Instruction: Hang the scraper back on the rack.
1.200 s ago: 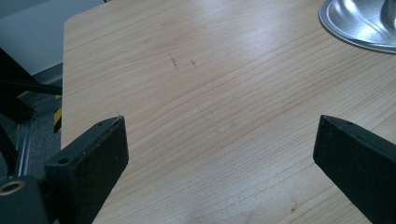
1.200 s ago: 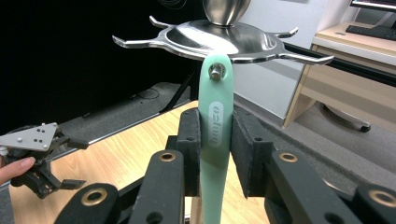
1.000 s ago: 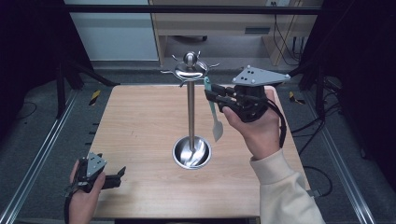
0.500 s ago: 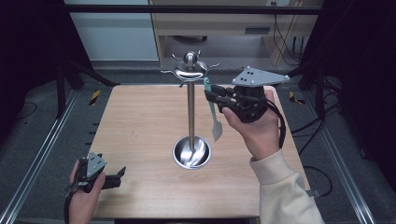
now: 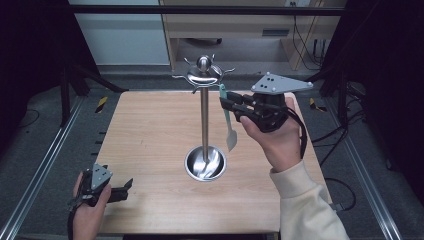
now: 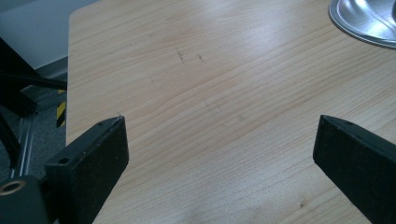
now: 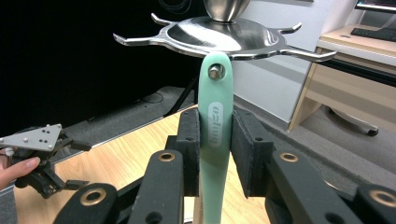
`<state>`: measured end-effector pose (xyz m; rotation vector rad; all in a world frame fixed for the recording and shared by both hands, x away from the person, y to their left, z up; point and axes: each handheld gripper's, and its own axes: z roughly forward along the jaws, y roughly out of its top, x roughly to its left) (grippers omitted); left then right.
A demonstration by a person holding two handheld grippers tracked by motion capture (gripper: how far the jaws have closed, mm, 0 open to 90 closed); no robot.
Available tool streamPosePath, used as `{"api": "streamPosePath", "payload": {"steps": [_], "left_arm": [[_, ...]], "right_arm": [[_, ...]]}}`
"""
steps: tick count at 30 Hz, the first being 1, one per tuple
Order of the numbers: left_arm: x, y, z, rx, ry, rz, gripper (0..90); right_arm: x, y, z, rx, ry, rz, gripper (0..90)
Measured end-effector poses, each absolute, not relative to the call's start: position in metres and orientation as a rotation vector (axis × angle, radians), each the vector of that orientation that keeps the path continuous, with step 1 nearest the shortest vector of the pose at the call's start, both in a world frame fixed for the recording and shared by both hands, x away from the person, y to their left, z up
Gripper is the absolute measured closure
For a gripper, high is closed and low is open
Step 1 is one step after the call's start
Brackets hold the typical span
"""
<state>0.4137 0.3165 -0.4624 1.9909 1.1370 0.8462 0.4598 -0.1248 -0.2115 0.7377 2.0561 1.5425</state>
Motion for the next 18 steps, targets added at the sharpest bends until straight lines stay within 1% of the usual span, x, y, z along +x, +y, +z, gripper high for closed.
{"api": "streamPosePath", "payload": {"steps": [15,18], "left_arm": [[0.4152,0.3154,-0.4613,1.999,1.132,0.855,3.1],[0.4151,0.3152,-0.4614,2.000,1.131,0.855,3.1]], "right_arm": [[0.4660,-0.1209,-0.2137,0.727,2.062,1.564,73.7],[0.4646,-0.1215,-0.2138,0.721,2.068,1.562,71.5]]}}
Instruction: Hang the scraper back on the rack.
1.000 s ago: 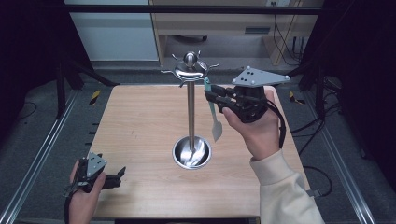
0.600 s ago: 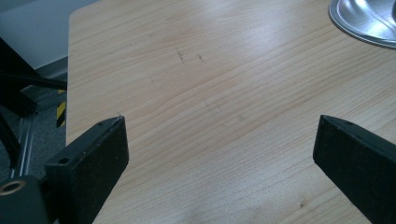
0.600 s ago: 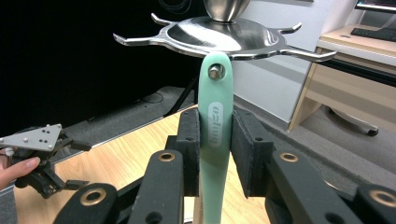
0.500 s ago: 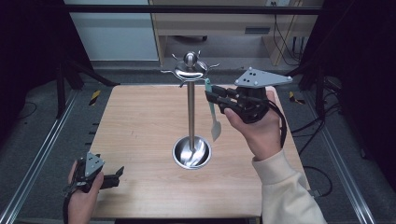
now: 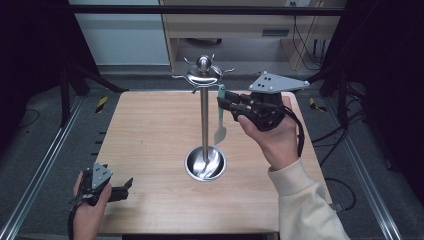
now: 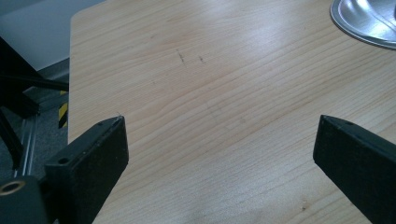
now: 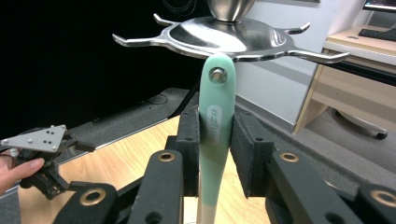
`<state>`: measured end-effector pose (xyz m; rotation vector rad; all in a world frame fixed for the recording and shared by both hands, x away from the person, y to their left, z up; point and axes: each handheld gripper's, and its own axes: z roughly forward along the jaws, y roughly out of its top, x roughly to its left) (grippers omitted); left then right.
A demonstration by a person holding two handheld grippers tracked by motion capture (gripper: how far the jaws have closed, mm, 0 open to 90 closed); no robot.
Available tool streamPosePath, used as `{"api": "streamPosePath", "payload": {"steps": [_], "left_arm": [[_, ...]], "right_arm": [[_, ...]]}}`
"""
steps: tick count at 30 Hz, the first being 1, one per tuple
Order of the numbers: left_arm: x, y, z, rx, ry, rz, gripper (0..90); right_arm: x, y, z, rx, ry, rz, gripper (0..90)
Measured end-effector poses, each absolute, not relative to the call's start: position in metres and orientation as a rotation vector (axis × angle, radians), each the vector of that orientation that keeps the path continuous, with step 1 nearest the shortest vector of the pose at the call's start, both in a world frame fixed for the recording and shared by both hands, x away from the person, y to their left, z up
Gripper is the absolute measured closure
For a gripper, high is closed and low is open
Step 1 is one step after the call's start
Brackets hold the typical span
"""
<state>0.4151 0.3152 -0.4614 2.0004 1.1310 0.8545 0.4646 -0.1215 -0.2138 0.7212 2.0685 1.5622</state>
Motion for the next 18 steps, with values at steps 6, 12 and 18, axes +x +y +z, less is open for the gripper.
{"api": "streamPosePath", "payload": {"steps": [6,12,18], "left_arm": [[0.416,0.314,-0.461,2.003,1.128,0.856,3.0],[0.415,0.314,-0.461,2.011,1.121,0.861,3.0],[0.412,0.311,-0.460,2.015,1.103,0.864,3.0]], "right_arm": [[0.462,-0.126,-0.215,0.721,2.073,1.550,65.4],[0.454,-0.133,-0.213,0.703,2.027,1.501,53.9],[0.443,-0.147,-0.218,0.784,1.893,1.443,31.5]]}}
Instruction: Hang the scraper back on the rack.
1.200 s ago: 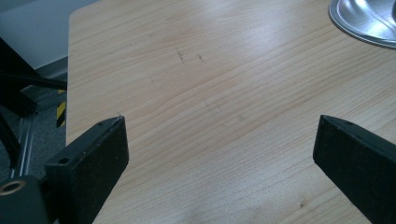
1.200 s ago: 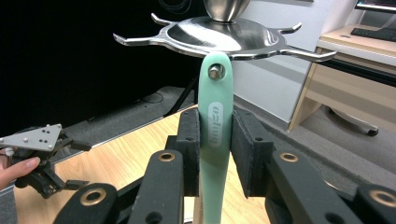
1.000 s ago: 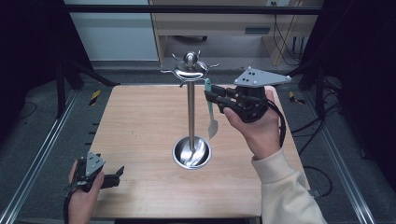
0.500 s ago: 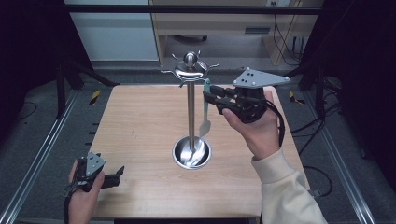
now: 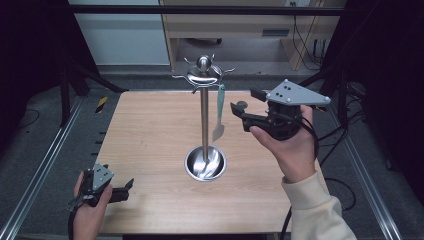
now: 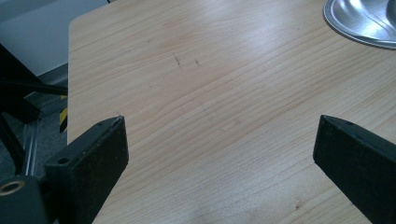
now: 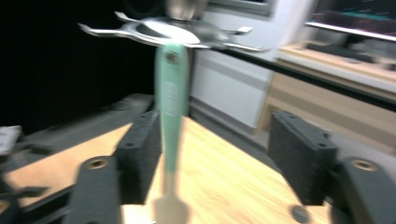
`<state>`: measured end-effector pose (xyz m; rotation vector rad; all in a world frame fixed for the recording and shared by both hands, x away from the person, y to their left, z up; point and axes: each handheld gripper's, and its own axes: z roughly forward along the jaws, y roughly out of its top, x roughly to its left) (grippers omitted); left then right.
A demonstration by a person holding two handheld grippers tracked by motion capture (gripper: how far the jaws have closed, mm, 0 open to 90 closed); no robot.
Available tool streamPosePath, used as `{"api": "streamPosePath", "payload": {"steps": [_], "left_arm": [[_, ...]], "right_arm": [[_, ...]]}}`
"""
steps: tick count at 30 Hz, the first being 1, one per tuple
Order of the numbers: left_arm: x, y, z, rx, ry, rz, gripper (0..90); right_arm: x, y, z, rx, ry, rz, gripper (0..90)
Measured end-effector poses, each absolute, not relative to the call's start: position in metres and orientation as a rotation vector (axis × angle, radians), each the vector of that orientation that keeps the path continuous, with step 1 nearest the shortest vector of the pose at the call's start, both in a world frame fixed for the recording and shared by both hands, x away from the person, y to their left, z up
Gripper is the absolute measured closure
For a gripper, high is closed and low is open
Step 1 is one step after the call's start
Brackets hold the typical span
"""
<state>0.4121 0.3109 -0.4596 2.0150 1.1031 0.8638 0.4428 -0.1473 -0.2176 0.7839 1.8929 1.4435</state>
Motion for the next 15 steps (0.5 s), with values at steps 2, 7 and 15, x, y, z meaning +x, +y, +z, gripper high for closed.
{"api": "streamPosePath", "payload": {"steps": [2,7,15], "left_arm": [[0.413,0.310,-0.460,2.015,1.101,0.858,3.0],[0.415,0.310,-0.461,2.021,1.102,0.858,3.0],[0.413,0.310,-0.460,2.014,1.105,0.861,3.0]], "right_arm": [[0.440,-0.155,-0.221,0.807,1.857,1.408,26.9],[0.442,-0.174,-0.236,0.877,1.812,1.392,17.9],[0.442,-0.197,-0.277,0.968,1.813,1.372,10.3]]}}
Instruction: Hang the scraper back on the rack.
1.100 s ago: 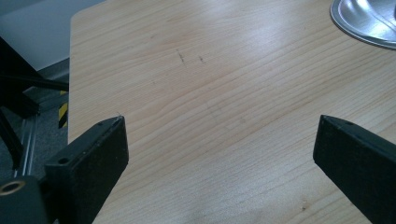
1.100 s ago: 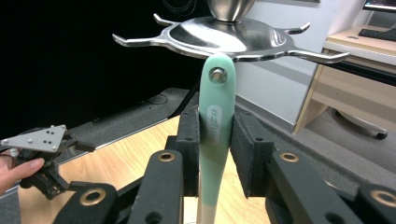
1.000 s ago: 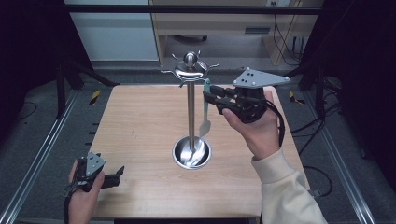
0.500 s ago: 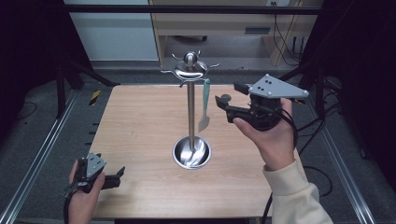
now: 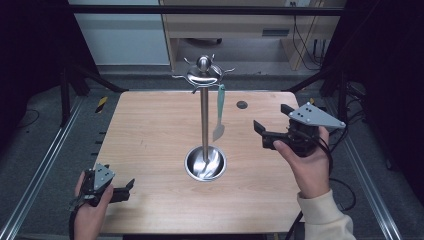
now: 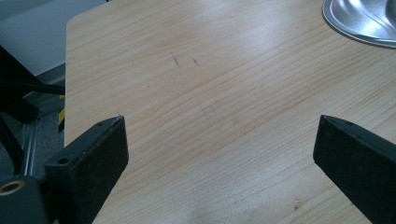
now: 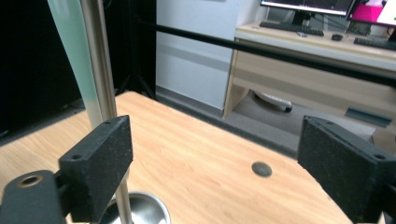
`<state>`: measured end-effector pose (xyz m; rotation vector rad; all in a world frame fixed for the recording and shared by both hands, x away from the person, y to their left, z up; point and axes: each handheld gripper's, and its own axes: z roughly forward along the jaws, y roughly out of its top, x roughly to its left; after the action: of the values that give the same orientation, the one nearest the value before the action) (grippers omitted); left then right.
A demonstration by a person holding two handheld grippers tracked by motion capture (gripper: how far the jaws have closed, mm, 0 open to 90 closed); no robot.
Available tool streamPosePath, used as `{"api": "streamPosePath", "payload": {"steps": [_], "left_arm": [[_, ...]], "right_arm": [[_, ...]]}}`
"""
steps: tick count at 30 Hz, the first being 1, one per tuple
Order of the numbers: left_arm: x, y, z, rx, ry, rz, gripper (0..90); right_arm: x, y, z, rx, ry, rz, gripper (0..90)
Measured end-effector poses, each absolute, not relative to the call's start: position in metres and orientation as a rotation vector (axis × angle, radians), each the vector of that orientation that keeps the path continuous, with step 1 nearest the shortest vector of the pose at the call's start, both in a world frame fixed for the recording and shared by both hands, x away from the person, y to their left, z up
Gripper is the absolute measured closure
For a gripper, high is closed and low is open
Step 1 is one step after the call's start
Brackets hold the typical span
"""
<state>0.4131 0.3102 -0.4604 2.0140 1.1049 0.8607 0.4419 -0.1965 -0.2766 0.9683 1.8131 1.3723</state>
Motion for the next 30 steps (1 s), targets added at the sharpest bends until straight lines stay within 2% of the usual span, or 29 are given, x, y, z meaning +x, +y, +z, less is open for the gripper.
{"api": "streamPosePath", "payload": {"steps": [6,13,20,30], "left_arm": [[0.413,0.309,-0.461,2.015,1.103,0.860,3.0],[0.416,0.312,-0.462,2.022,1.117,0.855,3.0],[0.414,0.309,-0.461,2.026,1.103,0.858,3.0],[0.414,0.309,-0.461,2.025,1.102,0.858,2.9]], "right_arm": [[0.440,-0.202,-0.299,1.003,1.820,1.364,8.4],[0.440,-0.202,-0.345,1.070,1.861,1.325,7.7],[0.440,-0.204,-0.378,1.074,1.897,1.230,9.9],[0.443,-0.209,-0.406,1.112,1.906,1.160,10.5]]}}
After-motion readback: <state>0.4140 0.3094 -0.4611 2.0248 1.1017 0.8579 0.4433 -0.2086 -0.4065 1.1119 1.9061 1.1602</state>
